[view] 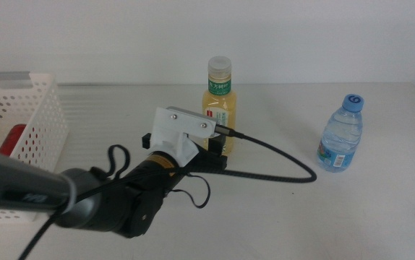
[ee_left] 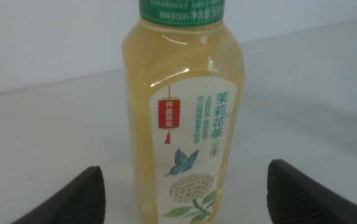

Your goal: Use arms to grab the bottles and put them into the dustbin to the left of the table.

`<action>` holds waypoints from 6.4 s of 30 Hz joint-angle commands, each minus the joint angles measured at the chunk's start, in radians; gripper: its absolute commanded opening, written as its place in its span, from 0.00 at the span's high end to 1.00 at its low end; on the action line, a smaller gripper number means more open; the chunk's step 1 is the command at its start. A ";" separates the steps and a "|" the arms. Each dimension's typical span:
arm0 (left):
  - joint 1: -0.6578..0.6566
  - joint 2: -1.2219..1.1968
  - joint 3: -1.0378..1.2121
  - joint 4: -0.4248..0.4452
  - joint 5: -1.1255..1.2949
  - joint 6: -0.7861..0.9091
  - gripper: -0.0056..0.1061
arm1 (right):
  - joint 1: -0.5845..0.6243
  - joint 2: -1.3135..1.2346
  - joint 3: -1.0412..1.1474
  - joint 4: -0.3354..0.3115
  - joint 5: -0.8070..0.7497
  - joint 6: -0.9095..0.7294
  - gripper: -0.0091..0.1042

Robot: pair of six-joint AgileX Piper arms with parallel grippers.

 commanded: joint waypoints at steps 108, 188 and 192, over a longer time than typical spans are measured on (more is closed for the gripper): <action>0.905 -0.077 -1.020 0.167 2.097 0.274 0.94 | -0.004 -0.028 -0.008 -0.014 -0.075 -0.010 0.40; 0.167 -0.904 -0.071 -0.464 1.103 0.681 0.16 | -0.004 -0.028 -0.008 -0.014 -0.075 -0.010 0.40; 0.167 -0.904 -0.071 -0.464 1.081 0.682 0.16 | -0.004 -0.028 -0.008 -0.014 -0.075 -0.010 0.40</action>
